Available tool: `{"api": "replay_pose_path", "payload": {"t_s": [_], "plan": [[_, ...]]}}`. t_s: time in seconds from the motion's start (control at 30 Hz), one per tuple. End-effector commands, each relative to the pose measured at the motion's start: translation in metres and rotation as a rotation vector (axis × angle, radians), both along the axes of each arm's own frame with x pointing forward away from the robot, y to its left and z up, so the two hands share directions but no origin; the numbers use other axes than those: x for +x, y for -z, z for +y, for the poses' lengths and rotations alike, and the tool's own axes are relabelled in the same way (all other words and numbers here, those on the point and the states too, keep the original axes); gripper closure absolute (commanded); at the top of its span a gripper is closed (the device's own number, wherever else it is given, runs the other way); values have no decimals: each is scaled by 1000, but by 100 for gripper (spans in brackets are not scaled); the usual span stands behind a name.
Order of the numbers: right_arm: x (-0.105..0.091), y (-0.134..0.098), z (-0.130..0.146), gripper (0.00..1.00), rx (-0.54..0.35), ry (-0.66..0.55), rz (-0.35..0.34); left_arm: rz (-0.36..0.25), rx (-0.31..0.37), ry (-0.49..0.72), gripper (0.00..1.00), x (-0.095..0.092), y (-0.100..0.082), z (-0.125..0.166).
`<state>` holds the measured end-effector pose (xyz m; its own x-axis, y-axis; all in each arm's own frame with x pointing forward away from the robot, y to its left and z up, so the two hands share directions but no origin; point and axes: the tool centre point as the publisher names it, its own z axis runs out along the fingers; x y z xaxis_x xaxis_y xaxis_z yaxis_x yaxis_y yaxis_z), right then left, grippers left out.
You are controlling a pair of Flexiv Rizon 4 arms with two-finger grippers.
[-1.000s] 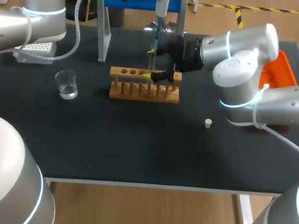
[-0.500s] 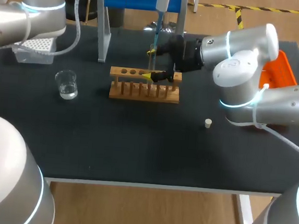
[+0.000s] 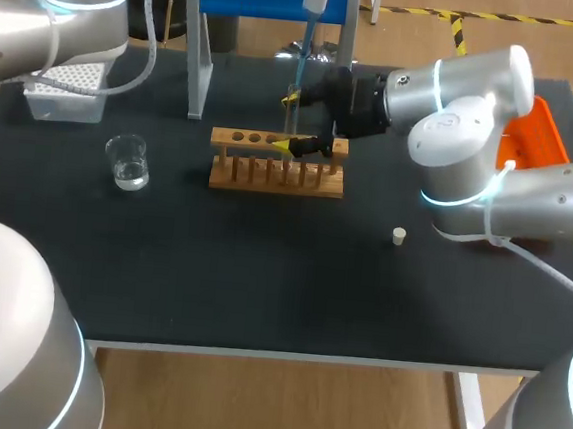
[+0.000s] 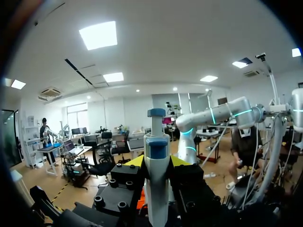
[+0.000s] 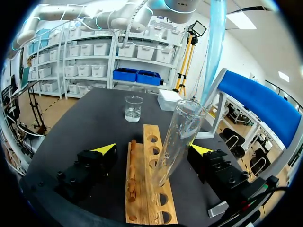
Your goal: Invert the test tube, pick up the pipette, mount the tip to pipette, aspirate from beaker and dispense into the tube, eject the tip, return the pipette, and cap with the stopper.
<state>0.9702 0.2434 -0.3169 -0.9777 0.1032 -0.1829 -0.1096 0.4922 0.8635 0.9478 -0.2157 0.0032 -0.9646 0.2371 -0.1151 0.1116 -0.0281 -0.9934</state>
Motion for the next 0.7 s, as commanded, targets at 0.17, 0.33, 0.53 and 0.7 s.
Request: {"api": "replay_pose_path", "payload": {"t_s": [0.17, 0.33, 0.53, 0.7], "plan": [[0, 0, 0, 0, -1, 0, 0, -12, 38, -60, 100, -20, -12, 14], [0, 0, 0, 0, -1, 0, 0, -6, 31, -144, 100, -49, -6, 46], [0, 0, 0, 0, -1, 0, 0, 9, 12, -236, 100, -89, 14, 79], [0, 0, 0, 0, -1, 0, 0, 24, -22, -302, 100, -115, 37, 95]]}}
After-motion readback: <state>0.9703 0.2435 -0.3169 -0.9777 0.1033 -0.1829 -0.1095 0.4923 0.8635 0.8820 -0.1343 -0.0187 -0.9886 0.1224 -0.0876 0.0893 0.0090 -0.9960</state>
